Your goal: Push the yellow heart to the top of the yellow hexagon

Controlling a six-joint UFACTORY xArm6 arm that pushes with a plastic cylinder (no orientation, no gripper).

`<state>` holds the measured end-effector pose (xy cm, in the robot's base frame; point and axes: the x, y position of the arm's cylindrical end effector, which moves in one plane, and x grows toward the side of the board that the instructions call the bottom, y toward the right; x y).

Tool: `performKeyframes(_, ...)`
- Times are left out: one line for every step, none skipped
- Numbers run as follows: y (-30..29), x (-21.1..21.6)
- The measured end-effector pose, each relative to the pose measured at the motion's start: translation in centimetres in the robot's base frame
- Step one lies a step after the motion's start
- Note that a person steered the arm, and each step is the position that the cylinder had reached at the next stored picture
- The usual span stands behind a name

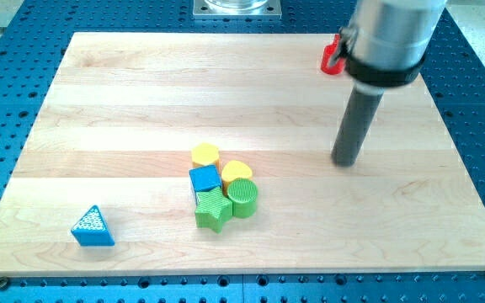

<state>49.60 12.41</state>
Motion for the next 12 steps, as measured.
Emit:
performKeyframes(-5.2, 1.5)
performKeyframes(-9.6, 1.6)
performKeyframes(-11.4, 2.3)
performKeyframes(-15.8, 4.8)
performKeyframes(-18.7, 6.7)
performKeyframes(-21.4, 6.6)
performKeyframes(-24.6, 6.8)
performKeyframes(-25.4, 5.5)
performKeyframes(-19.9, 2.3)
performKeyframes(-21.6, 2.0)
performKeyframes(-23.0, 1.1)
performKeyframes(-20.6, -2.3)
